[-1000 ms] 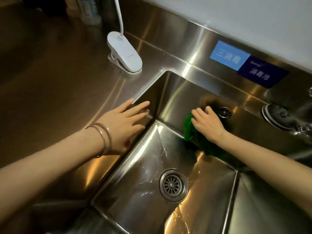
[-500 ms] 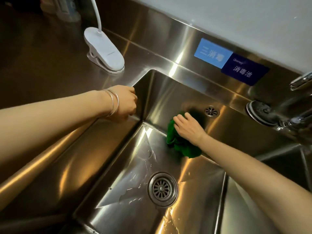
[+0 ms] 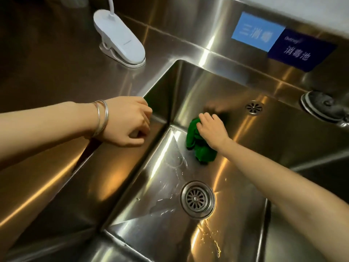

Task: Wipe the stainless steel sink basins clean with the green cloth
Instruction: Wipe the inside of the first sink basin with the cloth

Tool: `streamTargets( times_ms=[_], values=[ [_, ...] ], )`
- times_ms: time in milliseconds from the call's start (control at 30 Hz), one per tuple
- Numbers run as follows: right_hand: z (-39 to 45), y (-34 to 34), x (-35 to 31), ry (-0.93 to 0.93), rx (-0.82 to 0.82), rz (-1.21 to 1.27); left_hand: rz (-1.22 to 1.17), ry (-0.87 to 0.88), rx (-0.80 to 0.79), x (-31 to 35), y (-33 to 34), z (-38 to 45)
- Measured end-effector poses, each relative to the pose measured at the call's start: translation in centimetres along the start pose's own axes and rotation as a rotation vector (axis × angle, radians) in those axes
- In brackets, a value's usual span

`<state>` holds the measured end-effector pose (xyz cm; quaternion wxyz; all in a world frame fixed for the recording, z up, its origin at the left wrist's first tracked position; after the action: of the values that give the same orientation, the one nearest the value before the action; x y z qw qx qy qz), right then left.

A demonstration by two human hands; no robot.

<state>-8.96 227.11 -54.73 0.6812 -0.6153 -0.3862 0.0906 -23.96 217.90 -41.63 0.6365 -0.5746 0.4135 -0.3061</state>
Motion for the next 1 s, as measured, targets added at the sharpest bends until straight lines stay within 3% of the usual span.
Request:
streamTargets(
  times_ms=[100, 200, 300, 367, 433, 567, 700, 767, 900, 1000],
  values=[
    [-2.4, 2.6, 2.3, 0.219, -0.118, 0.433, -0.015, -0.024, 0.011, 0.6, -0.3, -0.6],
    [-3.7, 4.0, 1.0, 0.229, -0.255, 0.781, -0.061, -0.097, 0.044, 1.2, -0.9, -0.9],
    [-4.8, 6.6, -3.4, 0.071, -0.472, 0.759, -0.107, -0.161, 0.068, 2.3, -0.9, -1.9],
    [-5.6, 8.1, -5.4, 0.072, -0.541, 0.77, -0.12, -0.162, 0.07, 3.0, -0.9, -2.6],
    [-5.7, 8.7, -6.2, 0.166, -0.495, 0.798, -0.143, -0.144, 0.057, 3.3, -0.9, -2.9],
    [-3.9, 7.9, -5.7, 0.314, -0.273, 0.611, -0.132, -0.107, 0.032, 3.4, -1.0, -2.8],
    [0.0, 8.9, -5.3, 0.652, -0.272, 0.792, -0.063, -0.125, 0.013, 3.6, -0.7, -2.5],
    [2.1, 8.0, -8.2, 0.588, -0.297, 0.833, -0.04, -0.133, 0.007, 3.8, -0.7, -2.3],
    [0.2, 6.2, -14.0, 0.133, -0.316, 0.774, -0.046, -0.14, -0.023, 3.7, -0.8, -2.4],
    [-2.3, 7.2, -13.2, -0.107, -0.35, 0.611, -0.061, -0.139, -0.04, 3.7, -0.8, -2.6]
  ],
)
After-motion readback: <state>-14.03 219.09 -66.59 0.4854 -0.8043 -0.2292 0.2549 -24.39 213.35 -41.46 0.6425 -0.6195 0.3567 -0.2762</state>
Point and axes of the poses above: each hand's wrist, its own z-axis towards the middle knuckle, its own y-axis out of the palm, x = y × z, the point moved 8 cm from there along z, towards the middle knuckle, and after that the axes turned 6 degrees about z, right-handed, at the moved point
